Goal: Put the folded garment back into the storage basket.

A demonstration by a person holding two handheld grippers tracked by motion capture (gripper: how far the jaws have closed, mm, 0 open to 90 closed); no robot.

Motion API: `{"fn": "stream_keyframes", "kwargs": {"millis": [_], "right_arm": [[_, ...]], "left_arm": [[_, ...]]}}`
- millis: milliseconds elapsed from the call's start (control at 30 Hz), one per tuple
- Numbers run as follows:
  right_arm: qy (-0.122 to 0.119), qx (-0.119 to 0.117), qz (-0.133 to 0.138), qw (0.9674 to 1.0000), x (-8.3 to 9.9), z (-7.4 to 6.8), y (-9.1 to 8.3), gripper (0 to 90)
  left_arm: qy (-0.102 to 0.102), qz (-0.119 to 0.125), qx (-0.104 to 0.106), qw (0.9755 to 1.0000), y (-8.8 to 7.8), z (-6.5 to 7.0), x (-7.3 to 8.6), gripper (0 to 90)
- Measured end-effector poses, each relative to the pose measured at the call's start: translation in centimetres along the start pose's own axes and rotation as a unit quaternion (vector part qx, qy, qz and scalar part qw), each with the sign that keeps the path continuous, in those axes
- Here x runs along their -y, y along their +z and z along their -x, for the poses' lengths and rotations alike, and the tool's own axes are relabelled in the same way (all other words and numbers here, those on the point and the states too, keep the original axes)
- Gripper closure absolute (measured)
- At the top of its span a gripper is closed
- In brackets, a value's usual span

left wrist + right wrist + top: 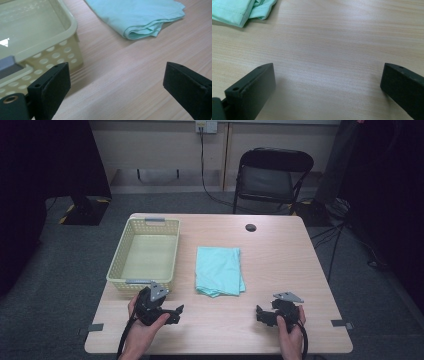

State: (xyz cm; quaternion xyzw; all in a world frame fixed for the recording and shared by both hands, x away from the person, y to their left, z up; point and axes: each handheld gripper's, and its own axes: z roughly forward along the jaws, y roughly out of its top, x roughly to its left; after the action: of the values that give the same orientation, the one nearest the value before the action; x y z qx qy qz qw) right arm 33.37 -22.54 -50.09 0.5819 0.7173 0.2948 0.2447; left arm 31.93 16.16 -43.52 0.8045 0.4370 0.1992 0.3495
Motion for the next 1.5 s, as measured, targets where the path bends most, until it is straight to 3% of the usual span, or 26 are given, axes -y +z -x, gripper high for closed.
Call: {"fn": "stream_keyframes", "kwargs": {"millis": [400,600,1167,1367,1500], "right_arm": [[-0.001,-0.001,0.000,1.0000,0.0,0.0,0.0,0.0],[-0.002,-0.002,0.000,1.0000,0.0,0.0,0.0,0.0],[-0.002,-0.001,0.000,1.0000,0.0,0.0,0.0,0.0],[-0.002,-0.001,0.000,1.0000,0.0,0.0,0.0,0.0],[-0.002,-0.001,0.000,1.0000,0.0,0.0,0.0,0.0]], "left_arm": [[0.001,0.012,0.015,0.9998,-0.1,0.7,-1.8,6.9],[0.013,0.016,0.015,0.9997,-0.5,0.4,-3.0,6.7],[-0.006,0.037,0.024,0.9990,-0.6,0.1,-5.1,5.6],[-0.006,0.026,0.021,0.9994,-0.1,0.3,-5.9,5.7],[-0.011,0.032,0.023,0.9992,0.0,0.5,-6.6,5.7]]}}
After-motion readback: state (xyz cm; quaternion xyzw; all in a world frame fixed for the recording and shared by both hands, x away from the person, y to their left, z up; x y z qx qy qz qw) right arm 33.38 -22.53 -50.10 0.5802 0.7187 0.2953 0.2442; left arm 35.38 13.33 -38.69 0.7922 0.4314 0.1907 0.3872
